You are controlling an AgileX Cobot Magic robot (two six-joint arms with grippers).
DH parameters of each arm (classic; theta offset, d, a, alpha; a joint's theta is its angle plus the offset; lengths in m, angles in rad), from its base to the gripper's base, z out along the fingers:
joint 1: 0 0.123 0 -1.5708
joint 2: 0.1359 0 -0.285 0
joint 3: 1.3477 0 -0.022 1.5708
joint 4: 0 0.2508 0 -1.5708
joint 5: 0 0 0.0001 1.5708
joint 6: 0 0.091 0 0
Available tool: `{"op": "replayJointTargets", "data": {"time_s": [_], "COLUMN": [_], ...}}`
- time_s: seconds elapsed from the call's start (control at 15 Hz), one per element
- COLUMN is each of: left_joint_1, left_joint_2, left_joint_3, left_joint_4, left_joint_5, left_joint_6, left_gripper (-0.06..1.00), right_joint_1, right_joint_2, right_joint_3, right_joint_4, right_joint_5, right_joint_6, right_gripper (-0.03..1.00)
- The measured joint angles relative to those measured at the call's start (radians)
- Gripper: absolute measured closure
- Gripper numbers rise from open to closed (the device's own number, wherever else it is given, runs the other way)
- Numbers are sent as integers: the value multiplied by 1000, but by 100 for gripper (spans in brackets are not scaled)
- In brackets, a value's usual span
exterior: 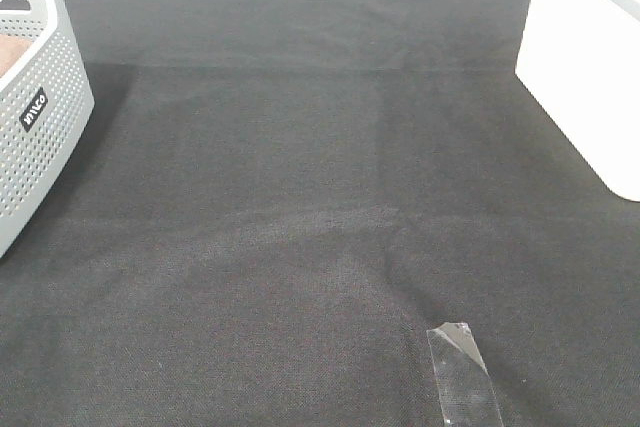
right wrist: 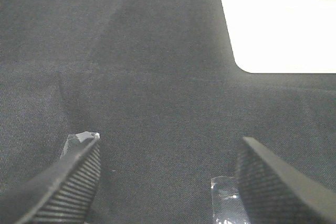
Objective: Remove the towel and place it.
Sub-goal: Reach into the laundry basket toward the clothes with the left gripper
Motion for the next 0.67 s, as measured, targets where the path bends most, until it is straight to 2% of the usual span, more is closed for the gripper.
{"op": "replayJointTargets", "data": {"time_s": [0.67], "left_joint_1": [0], "left_joint_2": [0], "left_joint_3": [0], "left_joint_4": [0], "left_joint_5": [0], "left_joint_6": [3], "left_gripper": [-5], "right_joint_1": [0], "right_joint_2": [0], "right_joint_3": [0], "right_joint_4": [0], "right_joint_5": [0], "right_joint_6": [0], "right_gripper": [30]}}
